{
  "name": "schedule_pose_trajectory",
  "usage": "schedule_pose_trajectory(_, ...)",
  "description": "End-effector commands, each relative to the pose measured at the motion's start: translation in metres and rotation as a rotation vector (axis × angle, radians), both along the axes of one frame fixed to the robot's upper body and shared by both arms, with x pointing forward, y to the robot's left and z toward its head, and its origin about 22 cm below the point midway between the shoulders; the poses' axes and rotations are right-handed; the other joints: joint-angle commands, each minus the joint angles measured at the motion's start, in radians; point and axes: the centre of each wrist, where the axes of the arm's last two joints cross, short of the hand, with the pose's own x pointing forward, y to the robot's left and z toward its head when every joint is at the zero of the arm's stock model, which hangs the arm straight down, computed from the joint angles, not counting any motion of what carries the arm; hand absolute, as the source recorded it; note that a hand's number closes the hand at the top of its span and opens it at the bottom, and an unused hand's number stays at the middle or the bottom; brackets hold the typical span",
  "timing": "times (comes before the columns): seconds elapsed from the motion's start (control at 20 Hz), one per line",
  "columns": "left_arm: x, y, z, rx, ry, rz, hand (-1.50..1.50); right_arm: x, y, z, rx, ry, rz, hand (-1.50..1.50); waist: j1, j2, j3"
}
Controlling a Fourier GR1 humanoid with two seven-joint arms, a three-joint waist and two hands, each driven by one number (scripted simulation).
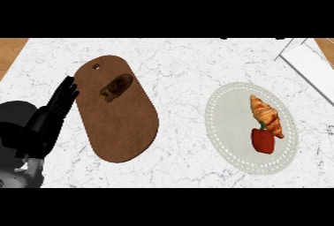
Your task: Pick the bell pepper from the placemat and place it in the tiered shelf
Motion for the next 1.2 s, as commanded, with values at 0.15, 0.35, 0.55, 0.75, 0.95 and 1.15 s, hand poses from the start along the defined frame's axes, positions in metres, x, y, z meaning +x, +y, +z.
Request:
schedule_pose_trajectory(0.15,-0.017,0.013,-0.008,0.011,0.005,0.011,0.00,-0.004,0.005,-0.013,-0.128,-0.071,0.168,-1.50,0.003,-0.001,-0.003)
schedule_pose_trajectory(0.35,-0.003,0.008,0.007,0.015,0.004,0.012,0.00,0.016,0.021,-0.006,-0.167,-0.064,0.173,-1.50,-0.003,0.000,-0.004)
schedule_pose_trajectory(0.55,-0.004,0.013,-0.001,0.012,-0.003,0.010,0.00,0.011,0.049,-0.030,-0.201,-0.087,0.184,-1.50,-0.007,0.000,-0.004)
schedule_pose_trajectory(0.75,-0.007,-0.014,-0.006,0.012,-0.003,0.012,0.00,0.010,0.029,-0.016,-0.270,-0.051,0.210,-1.50,-0.009,0.000,-0.004)
schedule_pose_trajectory(0.95,0.002,-0.006,0.001,0.013,-0.010,0.014,0.00,0.009,0.050,-0.023,-0.335,-0.005,0.277,-1.50,-0.011,-0.001,-0.004)
schedule_pose_trajectory(1.15,-0.002,-0.012,-0.003,0.027,0.017,0.026,0.00,0.012,0.059,-0.025,-0.401,0.012,0.285,-1.50,-0.011,0.000,-0.004)
